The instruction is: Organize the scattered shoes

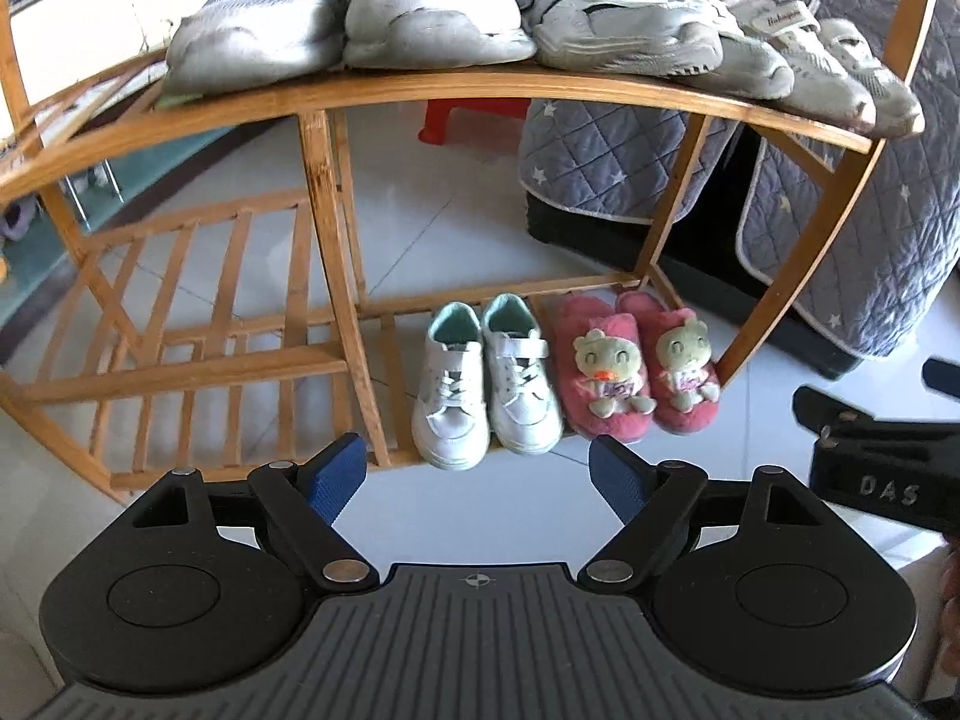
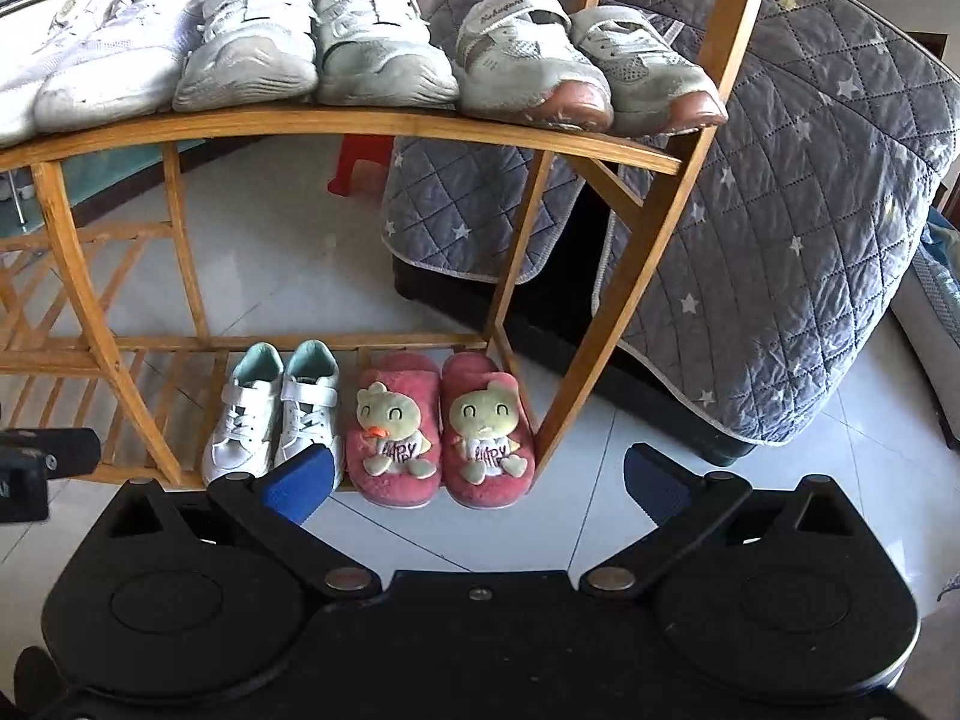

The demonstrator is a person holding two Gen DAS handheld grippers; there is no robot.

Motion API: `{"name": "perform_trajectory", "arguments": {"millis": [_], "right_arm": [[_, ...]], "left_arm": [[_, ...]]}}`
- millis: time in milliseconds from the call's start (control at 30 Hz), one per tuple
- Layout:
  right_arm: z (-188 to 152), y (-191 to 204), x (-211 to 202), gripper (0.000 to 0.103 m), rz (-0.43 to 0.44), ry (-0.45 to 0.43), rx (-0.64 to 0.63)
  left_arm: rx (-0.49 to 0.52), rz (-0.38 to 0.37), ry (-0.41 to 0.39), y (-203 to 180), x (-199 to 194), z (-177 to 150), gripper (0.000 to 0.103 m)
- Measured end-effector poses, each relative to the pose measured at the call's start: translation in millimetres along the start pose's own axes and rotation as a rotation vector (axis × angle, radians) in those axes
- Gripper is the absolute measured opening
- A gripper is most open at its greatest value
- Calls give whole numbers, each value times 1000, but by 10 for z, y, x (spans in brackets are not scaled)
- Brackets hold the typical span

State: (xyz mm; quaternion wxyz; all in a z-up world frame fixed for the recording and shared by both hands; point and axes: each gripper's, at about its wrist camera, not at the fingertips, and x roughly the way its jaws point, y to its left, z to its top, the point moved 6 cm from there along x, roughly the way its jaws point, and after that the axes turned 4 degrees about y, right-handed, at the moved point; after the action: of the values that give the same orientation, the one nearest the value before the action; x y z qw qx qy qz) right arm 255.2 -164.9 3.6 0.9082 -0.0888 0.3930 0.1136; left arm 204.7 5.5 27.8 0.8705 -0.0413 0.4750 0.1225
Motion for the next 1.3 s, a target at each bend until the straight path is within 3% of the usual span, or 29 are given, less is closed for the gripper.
{"name": "perform_trajectory", "arguments": {"millis": [100, 400, 833, 1300], "right_arm": [[-1, -11, 0, 103, 7, 3, -3], [-71, -114, 45, 103, -33, 39, 10], [-110, -118, 56, 103, -33, 55, -4], [-206, -165, 184, 103, -71, 107, -12]], "left_arm": [[18, 22, 3, -29, 11, -13, 82], [4, -14, -18, -55, -13, -90, 82], [-46, -100, 93, -119, 160, -268, 82], [-25, -62, 118, -125, 301, -419, 82]]}}
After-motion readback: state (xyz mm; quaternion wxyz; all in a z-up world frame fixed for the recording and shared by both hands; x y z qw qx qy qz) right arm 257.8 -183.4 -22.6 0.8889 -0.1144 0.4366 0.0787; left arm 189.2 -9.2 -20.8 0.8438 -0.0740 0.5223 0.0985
